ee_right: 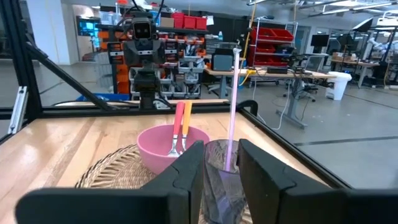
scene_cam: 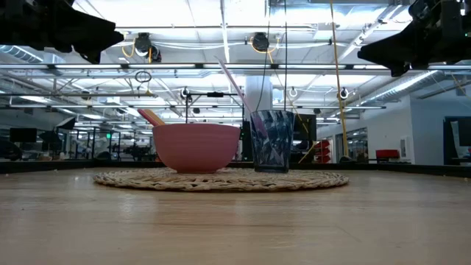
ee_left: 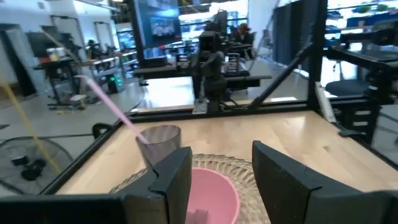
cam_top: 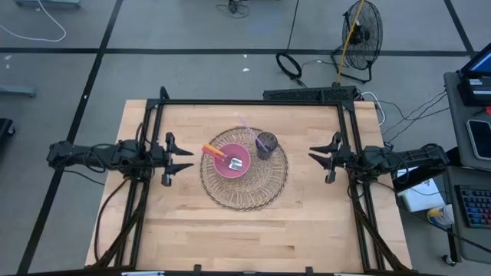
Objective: Pick & Place Utensil
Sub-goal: Return to Home Position
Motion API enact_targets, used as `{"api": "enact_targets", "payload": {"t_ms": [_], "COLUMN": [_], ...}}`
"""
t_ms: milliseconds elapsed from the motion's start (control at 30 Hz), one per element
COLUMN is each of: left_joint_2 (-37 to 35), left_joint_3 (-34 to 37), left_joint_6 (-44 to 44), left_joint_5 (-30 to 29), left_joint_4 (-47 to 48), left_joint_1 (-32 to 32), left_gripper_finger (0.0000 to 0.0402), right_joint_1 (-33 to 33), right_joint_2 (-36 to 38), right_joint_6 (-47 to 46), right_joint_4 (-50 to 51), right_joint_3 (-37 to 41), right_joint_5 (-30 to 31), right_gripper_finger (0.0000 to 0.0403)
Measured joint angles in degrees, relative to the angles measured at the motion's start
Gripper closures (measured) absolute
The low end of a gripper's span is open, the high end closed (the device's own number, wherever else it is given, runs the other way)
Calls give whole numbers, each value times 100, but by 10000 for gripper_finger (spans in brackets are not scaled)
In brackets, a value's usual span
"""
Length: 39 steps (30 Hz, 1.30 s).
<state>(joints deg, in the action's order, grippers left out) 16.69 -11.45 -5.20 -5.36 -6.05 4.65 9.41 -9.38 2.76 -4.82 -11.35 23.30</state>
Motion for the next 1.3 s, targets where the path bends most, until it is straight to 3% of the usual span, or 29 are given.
{"api": "enact_targets", "payload": {"t_ms": [167, 400, 867, 1300], "left_joint_2": [-122, -659, -1040, -1652], "left_joint_3": [200, 1069, 1063, 1049], "left_joint_6": [5, 251, 258, 263], "left_joint_5": [93, 126, 192, 192], "left_joint_4": [-35, -889, -356, 296], "left_joint_1": [-86, -186, -184, -178], "left_gripper_finger": [231, 231, 231, 231], "right_joint_1": [0, 0, 2, 9], "right_joint_2": [2, 24, 938, 926], "right_joint_6": [7, -32, -10, 309], "right_joint_4": [108, 170, 9, -376], "right_joint_3": [0, 0, 645, 686], "right_joint_5": [65, 69, 49, -399], "right_gripper_finger": [314, 314, 314, 314]}}
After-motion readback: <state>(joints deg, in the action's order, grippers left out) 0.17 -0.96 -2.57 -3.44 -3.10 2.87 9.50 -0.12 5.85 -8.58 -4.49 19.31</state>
